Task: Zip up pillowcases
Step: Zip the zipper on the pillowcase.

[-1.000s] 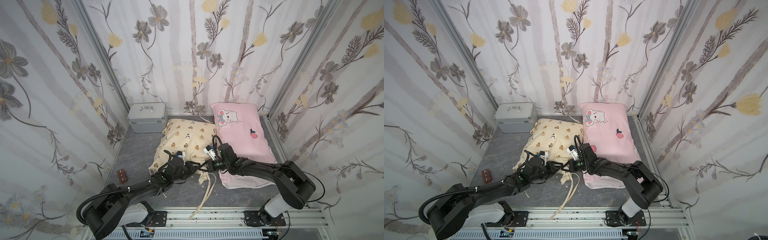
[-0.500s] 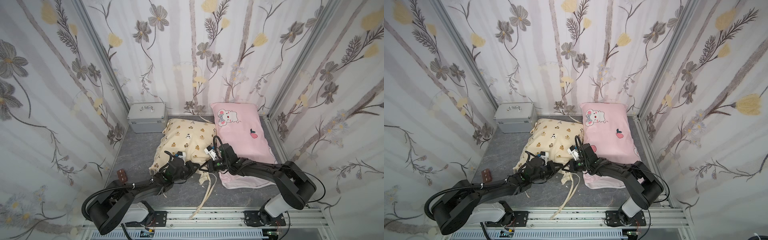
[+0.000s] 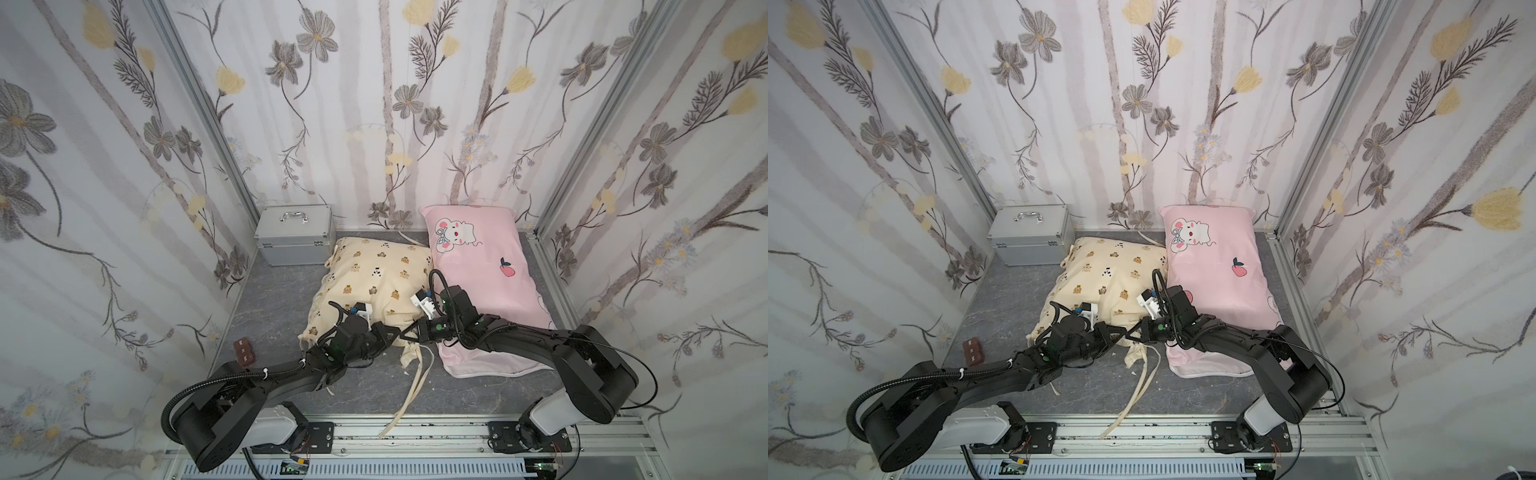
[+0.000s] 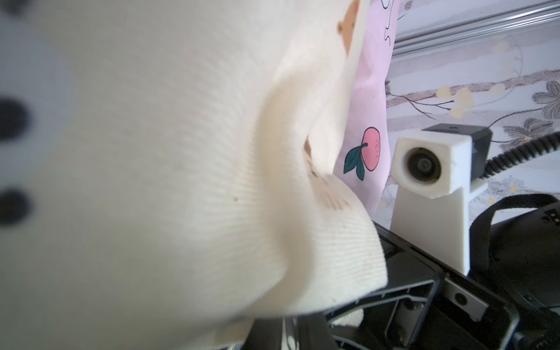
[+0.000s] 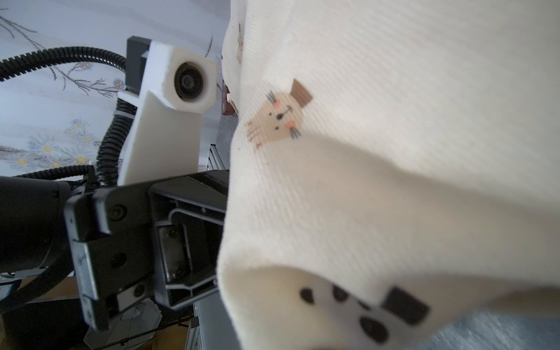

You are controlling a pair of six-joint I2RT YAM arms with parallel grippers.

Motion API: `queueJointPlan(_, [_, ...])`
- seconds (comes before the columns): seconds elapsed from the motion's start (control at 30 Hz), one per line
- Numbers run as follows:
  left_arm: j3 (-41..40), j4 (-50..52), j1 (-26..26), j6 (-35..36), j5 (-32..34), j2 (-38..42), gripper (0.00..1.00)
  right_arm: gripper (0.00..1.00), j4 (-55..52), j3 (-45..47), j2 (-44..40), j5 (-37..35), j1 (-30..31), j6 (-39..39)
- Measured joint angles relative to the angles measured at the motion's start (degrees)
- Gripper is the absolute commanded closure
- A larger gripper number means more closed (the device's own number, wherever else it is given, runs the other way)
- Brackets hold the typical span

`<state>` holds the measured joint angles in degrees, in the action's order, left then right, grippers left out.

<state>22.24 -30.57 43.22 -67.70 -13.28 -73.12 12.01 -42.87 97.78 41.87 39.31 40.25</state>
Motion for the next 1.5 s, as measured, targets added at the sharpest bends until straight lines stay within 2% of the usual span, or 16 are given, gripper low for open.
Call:
queueJointPlan(0.3, [-0.7,-1.4,0.0,-0.3,-0.4,-1.0,0.80,1.00,-0.7,-0.1,0.0,-0.3,-0.4,0.0])
queueJointPlan(0.5, [-1.2,-2.5,0.5,-1.4,-0.3,-1.4,0.75,1.00,-0.7,-0.1,0.0,-0.5,-0.8,0.0])
queueJointPlan(0.73, [-1.2,-2.1,1.0,-1.6,-1.3,-1.2,0.84,1.00,-0.4,-0.1,-0.1,-1.5,-0.9,0.0])
queueJointPlan(0.93, [-1.0,-2.1,1.0,-1.5,-1.7,-1.9,0.85,1.00,-0.7,-0.1,-0.4,-1.7,-0.9,0.0])
queueJointPlan(1.2, [-0.3,-1.7,0.5,-1.5,-1.9,-1.7,0.99,1.00,-0.7,-0.1,-1.0,-1.8,-0.9,-0.7])
queueJointPlan(1.5, [1.4,5.4,-0.4,1.2,-1.9,1.8,1.00,1.00,-3.9,-0.9,-2.2,-3.0,-0.9,-3.6])
